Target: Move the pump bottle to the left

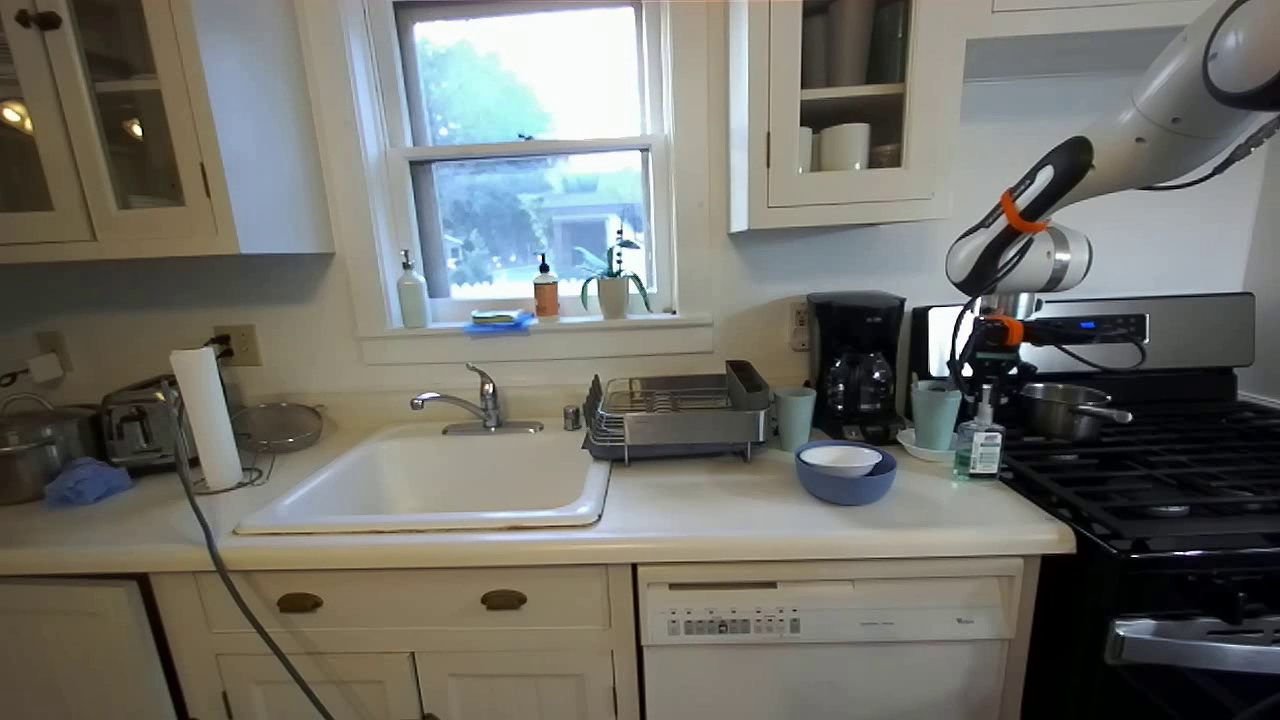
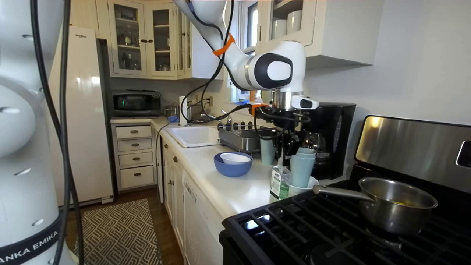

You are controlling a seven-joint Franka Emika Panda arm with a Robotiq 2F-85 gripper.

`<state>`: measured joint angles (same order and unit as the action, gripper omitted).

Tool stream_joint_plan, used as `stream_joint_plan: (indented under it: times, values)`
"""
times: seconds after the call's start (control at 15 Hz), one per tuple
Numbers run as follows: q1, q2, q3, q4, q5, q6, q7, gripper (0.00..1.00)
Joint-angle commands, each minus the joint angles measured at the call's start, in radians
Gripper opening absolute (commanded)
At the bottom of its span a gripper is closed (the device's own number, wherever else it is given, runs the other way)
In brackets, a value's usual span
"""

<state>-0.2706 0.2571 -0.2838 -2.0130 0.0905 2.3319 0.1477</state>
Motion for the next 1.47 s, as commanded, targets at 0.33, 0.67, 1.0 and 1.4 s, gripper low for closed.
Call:
stream_joint_plan:
  times: [0.33,0.67,1.0,1.4]
  values:
    - [0.05,-0.17,0.047,-0.058,-0.135,-0.09,-0.16,0.11]
    - [0.087,-0.234,0.094,-0.073,-0.229,-0.156,-0.294,0.1]
    - [0.124,-0.251,0.138,-0.066,-0.305,-0.155,-0.433,0.09]
    - [0.114,-0.213,0.128,-0.049,-0.272,-0.152,-0.376,0.3]
